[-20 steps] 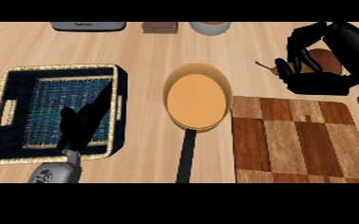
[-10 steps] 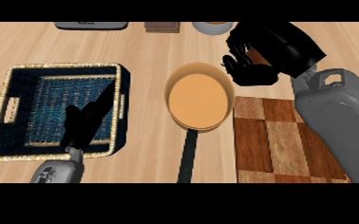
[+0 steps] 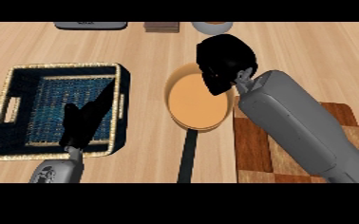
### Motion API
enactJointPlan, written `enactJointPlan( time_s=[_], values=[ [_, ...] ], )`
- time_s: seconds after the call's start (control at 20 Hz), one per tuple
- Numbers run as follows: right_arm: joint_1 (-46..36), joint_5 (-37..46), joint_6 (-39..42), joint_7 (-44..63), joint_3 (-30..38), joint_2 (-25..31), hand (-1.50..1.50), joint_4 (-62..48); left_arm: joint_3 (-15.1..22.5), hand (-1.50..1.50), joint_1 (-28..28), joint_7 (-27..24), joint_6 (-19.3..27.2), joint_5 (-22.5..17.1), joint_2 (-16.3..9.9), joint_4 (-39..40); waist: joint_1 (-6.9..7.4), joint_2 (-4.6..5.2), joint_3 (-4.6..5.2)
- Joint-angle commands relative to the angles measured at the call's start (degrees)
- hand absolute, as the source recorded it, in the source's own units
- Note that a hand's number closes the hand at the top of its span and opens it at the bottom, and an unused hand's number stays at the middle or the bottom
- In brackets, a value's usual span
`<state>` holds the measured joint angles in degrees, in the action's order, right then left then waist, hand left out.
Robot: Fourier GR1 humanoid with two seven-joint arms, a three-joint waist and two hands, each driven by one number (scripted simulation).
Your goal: Pick the pear from the cutting board and place it in the pot
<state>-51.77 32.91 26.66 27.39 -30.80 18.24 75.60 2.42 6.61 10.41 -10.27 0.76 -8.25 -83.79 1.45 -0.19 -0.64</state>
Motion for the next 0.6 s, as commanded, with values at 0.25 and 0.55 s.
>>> enactJointPlan(
  time_s=[0.25, 0.55],
  values=[
    [-3.02, -0.90, 1.67, 7.08, 2.01, -13.60, -1.50, -9.78, -0.73, 0.00, -2.68, -3.08, -0.13, 0.27, 1.30, 5.48, -0.72, 0.41, 0.69],
    [-0.08, -8.15, -16.25, -1.32, 13.82, -18.01, -1.50, -5.57, -0.58, 0.00, -1.23, 1.60, -0.97, -0.91, 1.36, 0.75, -0.30, 0.56, 0.54]
  ],
)
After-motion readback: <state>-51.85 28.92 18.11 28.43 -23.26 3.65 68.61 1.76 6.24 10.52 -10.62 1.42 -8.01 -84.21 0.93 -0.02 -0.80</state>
